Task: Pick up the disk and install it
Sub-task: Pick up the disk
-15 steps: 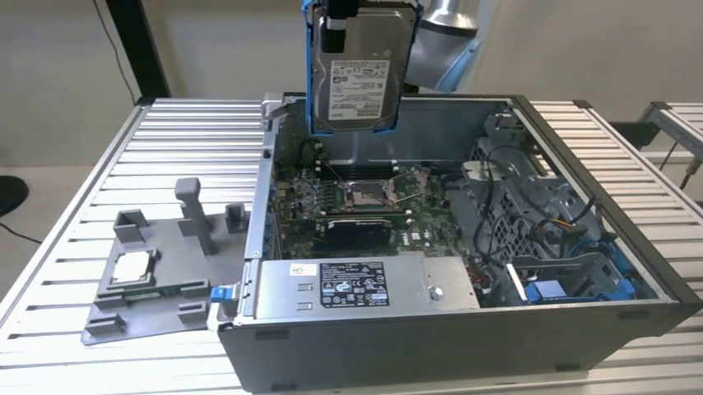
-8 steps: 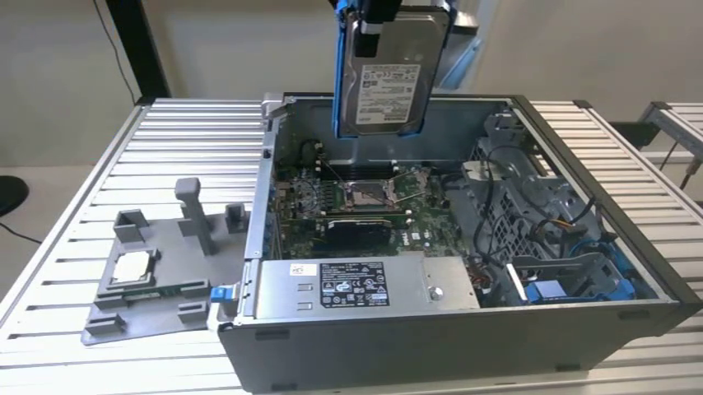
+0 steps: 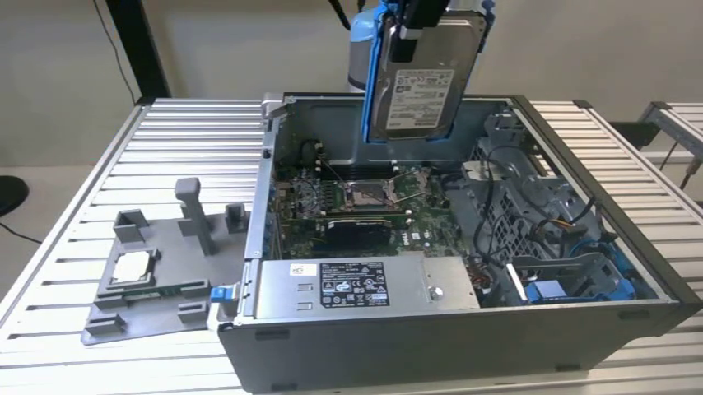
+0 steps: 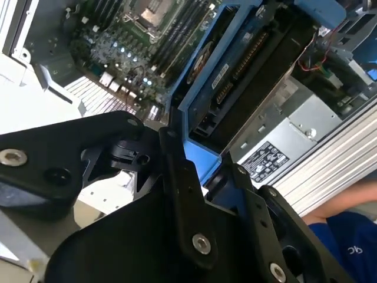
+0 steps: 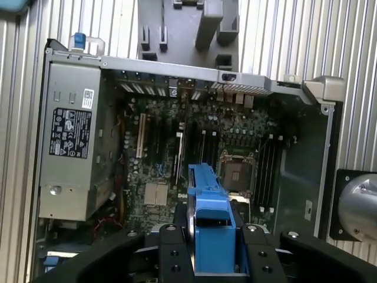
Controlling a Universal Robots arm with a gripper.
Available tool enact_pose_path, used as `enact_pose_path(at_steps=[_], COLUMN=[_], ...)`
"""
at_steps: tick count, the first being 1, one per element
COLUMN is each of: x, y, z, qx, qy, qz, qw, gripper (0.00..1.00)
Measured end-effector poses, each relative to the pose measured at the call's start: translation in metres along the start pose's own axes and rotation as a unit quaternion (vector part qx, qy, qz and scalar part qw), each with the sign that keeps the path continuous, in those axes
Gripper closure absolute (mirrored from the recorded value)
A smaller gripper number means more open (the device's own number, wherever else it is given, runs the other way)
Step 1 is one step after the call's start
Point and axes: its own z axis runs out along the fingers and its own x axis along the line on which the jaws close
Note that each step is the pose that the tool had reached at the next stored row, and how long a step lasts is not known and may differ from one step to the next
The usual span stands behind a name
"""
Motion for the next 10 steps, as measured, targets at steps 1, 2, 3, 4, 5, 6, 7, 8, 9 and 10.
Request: enact_pose_path(at_steps=[1, 2, 3, 4, 5, 6, 7, 8, 9, 10], x=[0.0019, 0.0038, 0.0058, 0.0077, 0.0097, 0.0115, 0.0155, 0.0176, 0.0217, 0.0238], y=[-0.0039, -0.0075, -0.0107, -0.0136, -0.016, -0.0178, -0.0213, -0.0231, -0.0265, -0.0284], z=[-0.0003, -0.0006, -0.001, -0.0012, -0.0015, -0.0017, -0.0021, -0.0024, -0.0028, -0.0031], qx=[-0.0001, -0.0001, -0.0002, -0.0002, -0.0003, -0.0004, -0.0005, -0.0005, -0.0006, -0.0006], qy=[0.0, 0.0, 0.0, 0.0, -0.0001, -0.0001, -0.0001, -0.0001, -0.0001, -0.0001], qz=[0.0, 0.0, 0.0, 0.0, 0.0, 0.0, 0.0, 0.0, 0.0, 0.0], qw=[1.0, 1.0, 1.0, 1.0, 1.0, 1.0, 1.0, 1.0, 1.0, 1.0], gripper=[1.0, 1.0, 1.0, 1.0, 1.0, 1.0, 1.0, 1.0, 1.0, 1.0])
